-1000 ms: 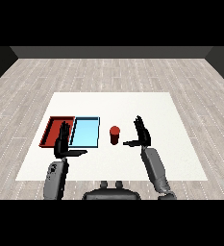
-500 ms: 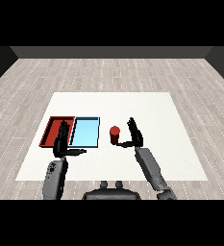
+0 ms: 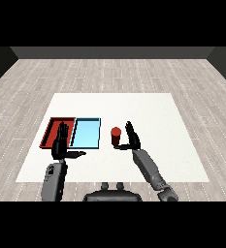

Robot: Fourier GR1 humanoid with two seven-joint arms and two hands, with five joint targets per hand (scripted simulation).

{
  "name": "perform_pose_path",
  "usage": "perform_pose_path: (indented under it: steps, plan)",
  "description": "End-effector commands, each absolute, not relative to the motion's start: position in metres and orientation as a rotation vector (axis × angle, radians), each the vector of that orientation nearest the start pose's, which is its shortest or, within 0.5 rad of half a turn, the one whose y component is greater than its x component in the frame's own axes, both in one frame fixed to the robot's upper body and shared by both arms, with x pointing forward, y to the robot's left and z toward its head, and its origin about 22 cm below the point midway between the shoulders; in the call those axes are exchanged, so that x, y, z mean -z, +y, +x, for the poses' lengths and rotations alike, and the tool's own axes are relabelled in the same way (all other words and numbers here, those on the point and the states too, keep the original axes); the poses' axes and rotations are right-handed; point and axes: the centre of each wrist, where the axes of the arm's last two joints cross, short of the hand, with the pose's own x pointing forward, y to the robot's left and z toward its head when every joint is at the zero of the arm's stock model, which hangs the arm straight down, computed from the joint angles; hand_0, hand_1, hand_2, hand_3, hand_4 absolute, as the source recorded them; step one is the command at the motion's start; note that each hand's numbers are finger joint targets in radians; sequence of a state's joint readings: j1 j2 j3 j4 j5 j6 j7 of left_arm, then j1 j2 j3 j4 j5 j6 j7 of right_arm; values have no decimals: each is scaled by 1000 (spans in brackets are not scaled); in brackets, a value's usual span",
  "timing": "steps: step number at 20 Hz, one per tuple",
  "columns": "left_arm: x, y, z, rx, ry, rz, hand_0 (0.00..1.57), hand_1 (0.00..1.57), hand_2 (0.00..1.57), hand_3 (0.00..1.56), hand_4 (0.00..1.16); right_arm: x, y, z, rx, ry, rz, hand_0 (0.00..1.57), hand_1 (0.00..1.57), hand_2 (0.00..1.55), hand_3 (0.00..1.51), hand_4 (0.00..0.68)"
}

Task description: Pick the red can and put it in the red box

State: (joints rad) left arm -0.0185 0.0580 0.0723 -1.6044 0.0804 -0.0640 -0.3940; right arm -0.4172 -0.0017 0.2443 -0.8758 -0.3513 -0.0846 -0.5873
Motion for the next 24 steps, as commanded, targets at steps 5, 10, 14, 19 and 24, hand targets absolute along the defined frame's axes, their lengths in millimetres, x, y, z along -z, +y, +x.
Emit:
perform_pose_path:
  steps: [5,10,14,19,24]
  plan:
    - [-31,254,260,0,-2021,-29,0,0,0,0,0,60,-131,321,42,-1755,322,0,0,0,0,0]
    - [-18,275,239,-19,-2031,-31,0,0,0,0,0,50,-112,333,35,-1738,303,0,0,0,0,0]
    - [-5,254,261,-1,-2026,-15,0,0,0,0,0,62,-108,330,19,-1736,327,0,0,0,0,0]
    - [-16,254,245,-3,-2024,-15,0,0,0,0,0,78,-123,326,37,-1741,359,0,0,0,0,0]
    - [-19,266,257,-2,-2033,14,0,0,0,0,0,67,-106,334,15,-1743,384,0,0,0,0,0]
